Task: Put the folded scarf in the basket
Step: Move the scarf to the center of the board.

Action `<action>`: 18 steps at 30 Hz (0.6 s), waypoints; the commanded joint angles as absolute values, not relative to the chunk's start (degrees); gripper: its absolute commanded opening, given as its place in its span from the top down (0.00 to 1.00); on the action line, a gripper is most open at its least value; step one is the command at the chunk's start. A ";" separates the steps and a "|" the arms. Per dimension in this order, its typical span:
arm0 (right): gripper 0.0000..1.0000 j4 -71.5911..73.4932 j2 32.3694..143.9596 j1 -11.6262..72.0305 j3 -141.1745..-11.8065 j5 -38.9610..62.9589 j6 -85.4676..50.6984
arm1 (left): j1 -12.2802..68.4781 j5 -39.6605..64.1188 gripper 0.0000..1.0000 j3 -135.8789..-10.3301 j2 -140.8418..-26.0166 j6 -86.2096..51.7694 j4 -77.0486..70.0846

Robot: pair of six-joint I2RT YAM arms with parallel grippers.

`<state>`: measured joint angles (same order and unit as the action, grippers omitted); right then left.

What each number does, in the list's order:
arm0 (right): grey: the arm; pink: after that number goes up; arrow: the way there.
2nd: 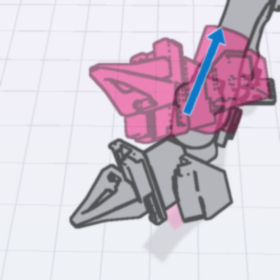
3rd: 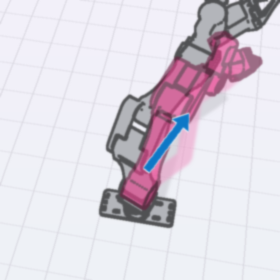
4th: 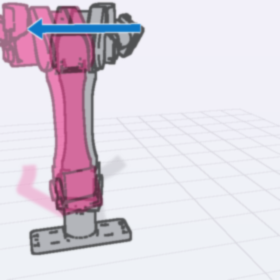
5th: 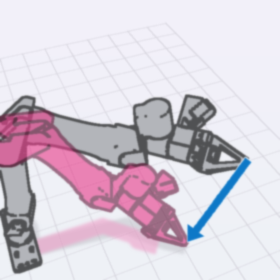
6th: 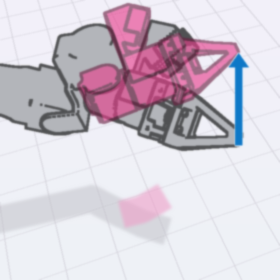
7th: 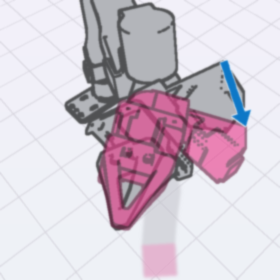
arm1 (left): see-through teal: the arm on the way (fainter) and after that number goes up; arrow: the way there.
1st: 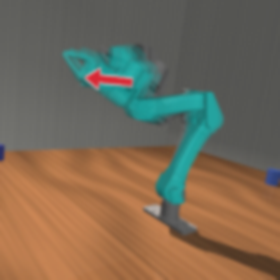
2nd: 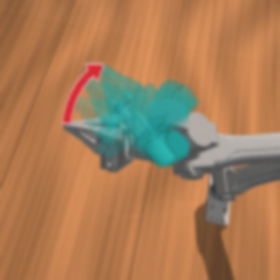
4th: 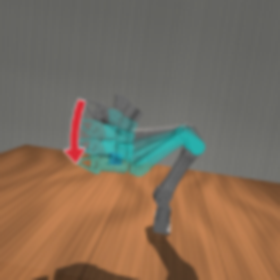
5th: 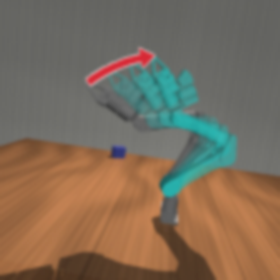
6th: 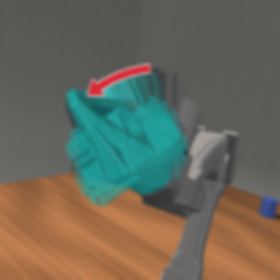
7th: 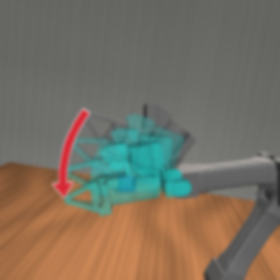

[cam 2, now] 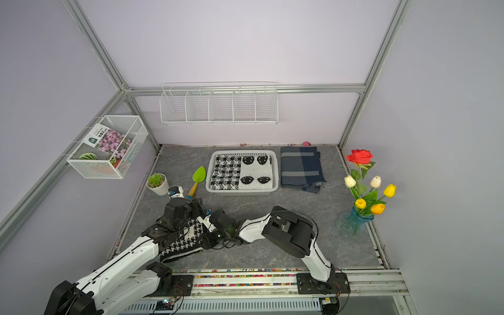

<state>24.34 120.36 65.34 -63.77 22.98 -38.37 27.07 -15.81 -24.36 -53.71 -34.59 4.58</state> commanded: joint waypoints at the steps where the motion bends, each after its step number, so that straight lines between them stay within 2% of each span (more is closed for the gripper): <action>1: 0.76 25.97 122.66 65.83 -63.34 22.45 -39.48 | 27.28 -14.95 0.27 -25.31 -53.99 -33.70 5.51; 2: 0.84 26.42 122.47 65.83 -62.87 22.25 -39.48 | 27.25 -14.92 0.27 -25.31 -53.94 -33.60 5.61; 3: 0.88 26.58 122.07 65.75 -62.36 21.80 -39.42 | 27.28 -14.74 0.27 -25.23 -53.84 -33.57 5.58; 5: 0.91 24.92 120.64 65.27 -61.30 21.39 -38.49 | 27.26 -14.31 0.27 -25.27 -53.95 -33.56 5.53; 13: 0.87 5.17 109.00 58.74 -54.87 23.47 -30.51 | 27.34 -11.48 0.27 -25.86 -53.89 -32.63 5.73; 18: 0.82 -10.46 100.65 54.00 -52.70 19.98 -23.05 | 27.33 -9.43 0.27 -26.15 -55.31 -31.98 5.20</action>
<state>3.07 104.42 55.53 -54.08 22.63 -29.58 27.07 -11.51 -24.56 -54.57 -33.52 5.04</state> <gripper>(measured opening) 0.175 0.727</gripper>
